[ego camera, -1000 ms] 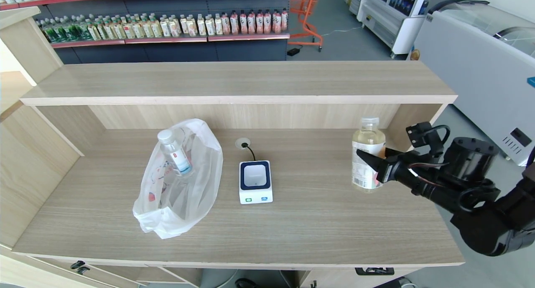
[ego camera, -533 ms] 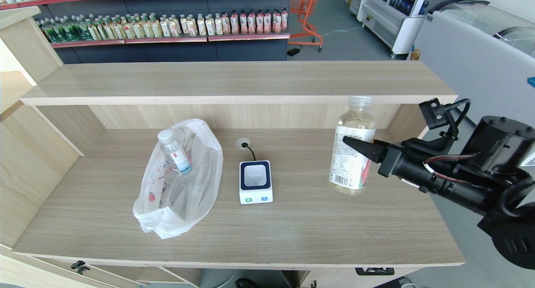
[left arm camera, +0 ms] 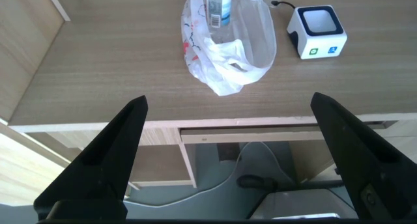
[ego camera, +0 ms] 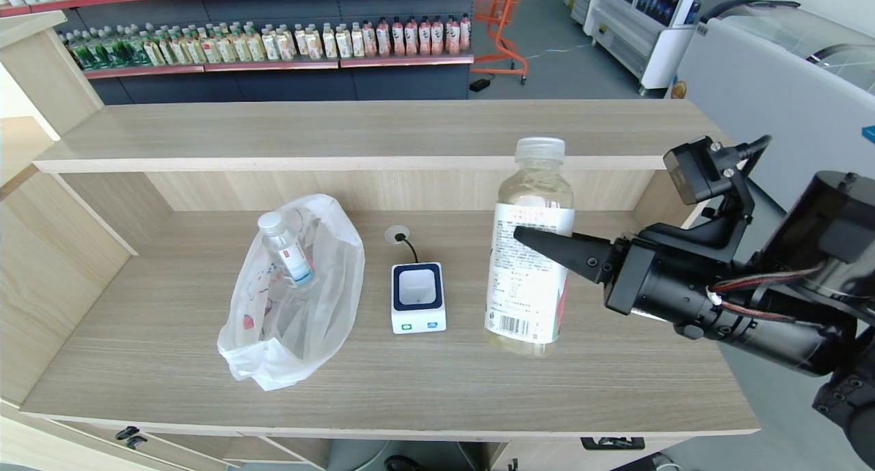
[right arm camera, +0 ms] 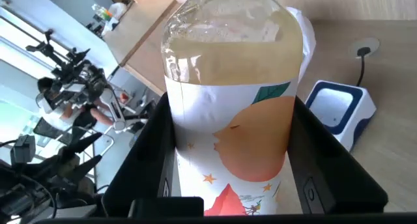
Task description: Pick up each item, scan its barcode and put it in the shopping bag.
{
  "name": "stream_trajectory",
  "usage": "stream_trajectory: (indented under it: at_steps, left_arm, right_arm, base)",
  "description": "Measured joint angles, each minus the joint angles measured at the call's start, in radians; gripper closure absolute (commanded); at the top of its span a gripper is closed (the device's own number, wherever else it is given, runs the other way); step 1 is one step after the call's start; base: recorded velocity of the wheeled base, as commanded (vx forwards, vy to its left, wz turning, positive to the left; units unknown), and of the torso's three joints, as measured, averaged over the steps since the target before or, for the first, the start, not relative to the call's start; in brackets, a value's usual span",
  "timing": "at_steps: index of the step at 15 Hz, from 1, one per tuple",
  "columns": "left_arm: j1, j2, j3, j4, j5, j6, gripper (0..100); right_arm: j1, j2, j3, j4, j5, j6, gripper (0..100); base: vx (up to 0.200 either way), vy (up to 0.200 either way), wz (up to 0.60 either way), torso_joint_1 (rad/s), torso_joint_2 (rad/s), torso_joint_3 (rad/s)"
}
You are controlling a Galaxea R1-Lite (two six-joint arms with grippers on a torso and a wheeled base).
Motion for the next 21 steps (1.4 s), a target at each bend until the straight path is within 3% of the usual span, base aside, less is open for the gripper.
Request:
stream_trajectory:
  at_steps: [5,8,21]
  left_arm:
    - [0.000,0.000,0.000,0.000,0.000,0.000,0]
    - [0.000,0.000,0.000,0.000,0.000,0.000,0]
    - [0.000,0.000,0.000,0.000,-0.001,0.000,0]
  right_arm:
    - [0.059,-0.011,-0.029,0.103,0.048,0.021,100]
    - [0.068,-0.034,-0.027,0.123,0.054,0.124,100]
    - [0.120,-0.126,-0.016,0.151,0.046,0.141,100]
  base:
    - [0.000,0.000,0.00,0.000,0.00,0.000]
    - [0.000,0.000,0.00,0.000,0.00,0.000]
    - [0.000,0.000,0.00,0.000,0.00,0.000]
